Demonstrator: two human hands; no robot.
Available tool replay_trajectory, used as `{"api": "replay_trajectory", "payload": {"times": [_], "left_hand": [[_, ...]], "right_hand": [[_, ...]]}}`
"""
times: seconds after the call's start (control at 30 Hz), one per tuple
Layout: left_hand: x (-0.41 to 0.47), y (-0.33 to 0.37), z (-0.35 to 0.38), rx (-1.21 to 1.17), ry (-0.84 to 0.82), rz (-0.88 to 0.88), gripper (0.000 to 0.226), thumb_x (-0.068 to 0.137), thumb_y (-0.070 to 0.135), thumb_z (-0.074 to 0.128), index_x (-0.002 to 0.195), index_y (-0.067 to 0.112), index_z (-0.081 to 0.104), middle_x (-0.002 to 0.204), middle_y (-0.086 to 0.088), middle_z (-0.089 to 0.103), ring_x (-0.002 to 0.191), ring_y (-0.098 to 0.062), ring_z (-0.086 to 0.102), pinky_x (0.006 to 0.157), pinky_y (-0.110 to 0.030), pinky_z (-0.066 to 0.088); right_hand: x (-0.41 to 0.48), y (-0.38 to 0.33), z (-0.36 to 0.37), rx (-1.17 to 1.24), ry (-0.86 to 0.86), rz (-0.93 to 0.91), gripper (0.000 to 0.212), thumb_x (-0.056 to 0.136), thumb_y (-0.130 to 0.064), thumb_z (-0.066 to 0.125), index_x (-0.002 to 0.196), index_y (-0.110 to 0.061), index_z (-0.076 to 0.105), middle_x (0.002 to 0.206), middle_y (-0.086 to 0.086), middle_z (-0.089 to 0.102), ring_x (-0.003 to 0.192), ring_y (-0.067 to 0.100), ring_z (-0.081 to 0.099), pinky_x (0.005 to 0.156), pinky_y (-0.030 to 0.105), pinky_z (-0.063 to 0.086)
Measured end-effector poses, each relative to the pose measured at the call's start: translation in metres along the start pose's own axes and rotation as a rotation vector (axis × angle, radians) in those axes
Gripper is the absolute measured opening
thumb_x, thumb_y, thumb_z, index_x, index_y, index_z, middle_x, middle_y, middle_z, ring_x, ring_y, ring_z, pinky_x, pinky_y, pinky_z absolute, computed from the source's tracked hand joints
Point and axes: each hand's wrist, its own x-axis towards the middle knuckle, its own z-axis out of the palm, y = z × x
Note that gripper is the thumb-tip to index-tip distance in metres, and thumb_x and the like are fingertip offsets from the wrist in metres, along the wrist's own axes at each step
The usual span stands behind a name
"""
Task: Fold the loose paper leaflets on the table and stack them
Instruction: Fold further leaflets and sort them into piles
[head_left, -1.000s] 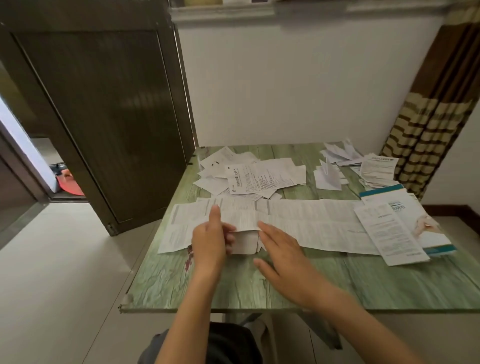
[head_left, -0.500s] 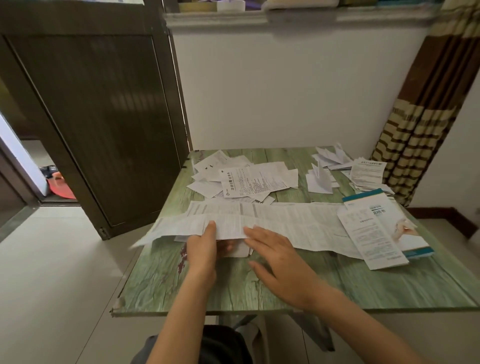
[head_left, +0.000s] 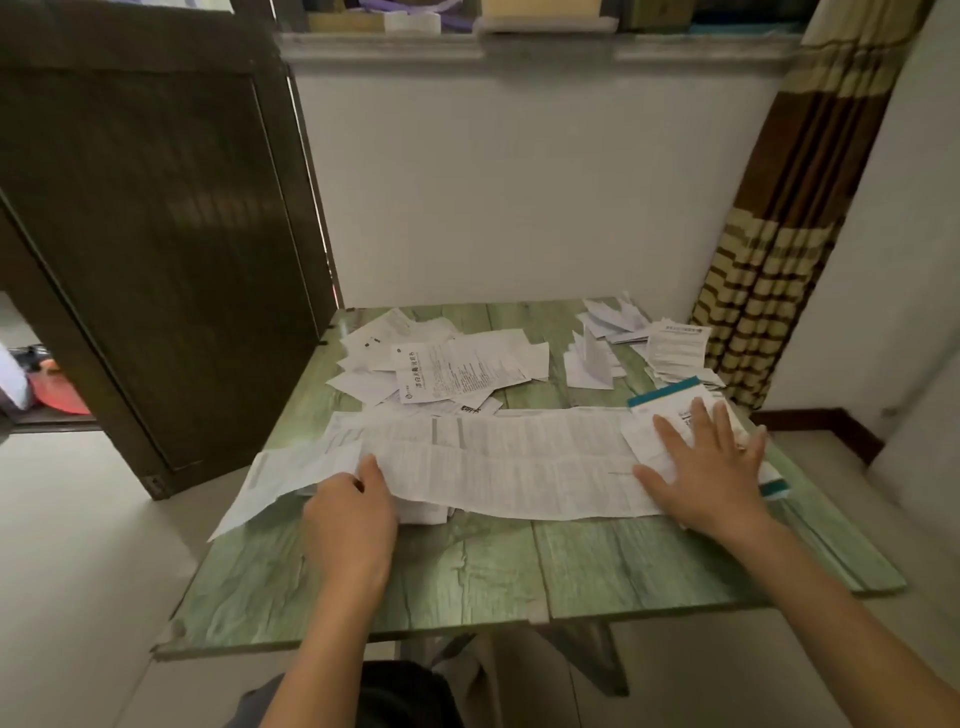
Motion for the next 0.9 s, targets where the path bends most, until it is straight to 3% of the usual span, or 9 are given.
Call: {"api": "replay_trajectory", "payload": {"times": [0.33,0.47,0.57,0.7,0.77,0.83,0.9], "left_hand": [[-0.010,0.018,0.005,-0.297,0.045,0.115,0.033,0.101,0.025,0.038,0.070,0.014,0.045,0.075,-0.011,0.055,0.072,-0.028,0.059,0.061,-0.043,0.046],[-0.018,0.031,-0.001,-0.372,0.133,0.167,0.033,0.101,0.019,0.039,0.071,0.007,0.045,0.064,-0.003,0.042,0.057,-0.014,0.041,0.048,-0.013,0.035],[-0.018,0.034,-0.005,-0.446,0.255,0.183,0.033,0.100,0.019,0.041,0.069,0.009,0.045,0.063,0.000,0.039,0.055,-0.009,0.035,0.047,-0.008,0.032],[-0.014,0.035,-0.015,-0.592,0.478,0.197,0.029,0.101,0.017,0.041,0.100,-0.007,0.056,0.073,0.005,0.044,0.064,0.008,0.049,0.059,-0.005,0.036],[-0.009,0.035,-0.021,-0.631,0.541,0.225,0.024,0.100,0.014,0.039,0.106,0.000,0.057,0.081,0.011,0.048,0.070,0.020,0.048,0.066,-0.002,0.035],[0.000,0.029,-0.026,-0.638,0.591,0.222,0.027,0.099,0.018,0.038,0.107,0.003,0.058,0.089,0.004,0.054,0.075,0.017,0.049,0.072,-0.003,0.036],[0.012,0.021,-0.031,-0.647,0.637,0.212,0.037,0.097,0.023,0.037,0.111,-0.006,0.056,0.092,-0.001,0.056,0.079,0.006,0.052,0.077,-0.013,0.039]], "right_hand": [[0.012,0.007,0.015,0.136,-0.034,0.078,0.063,0.097,-0.051,0.025,0.151,-0.025,0.008,0.160,0.009,-0.003,0.146,0.027,-0.004,0.116,0.054,0.001],[0.013,0.012,0.015,0.128,-0.020,0.075,0.061,0.098,-0.049,0.023,0.151,-0.022,0.009,0.160,0.009,-0.001,0.147,0.026,-0.002,0.116,0.052,0.004],[0.014,0.015,0.015,0.133,-0.016,0.079,0.060,0.099,-0.047,0.023,0.152,-0.022,0.010,0.160,0.010,0.000,0.146,0.026,-0.001,0.117,0.049,0.004],[0.014,0.016,0.015,0.143,-0.028,0.072,0.059,0.099,-0.046,0.023,0.152,-0.022,0.010,0.160,0.010,0.000,0.146,0.025,-0.002,0.117,0.049,0.002],[0.014,0.016,0.015,0.136,-0.024,0.069,0.059,0.099,-0.046,0.022,0.151,-0.023,0.010,0.159,0.010,-0.001,0.146,0.026,-0.002,0.117,0.050,0.002],[0.013,0.015,0.014,0.119,-0.018,0.059,0.058,0.099,-0.045,0.022,0.151,-0.023,0.011,0.159,0.011,-0.001,0.146,0.027,-0.003,0.116,0.050,0.002],[0.014,0.015,0.012,0.115,-0.009,0.045,0.057,0.099,-0.045,0.023,0.151,-0.024,0.012,0.159,0.011,-0.001,0.146,0.027,-0.003,0.116,0.051,0.002]]}}
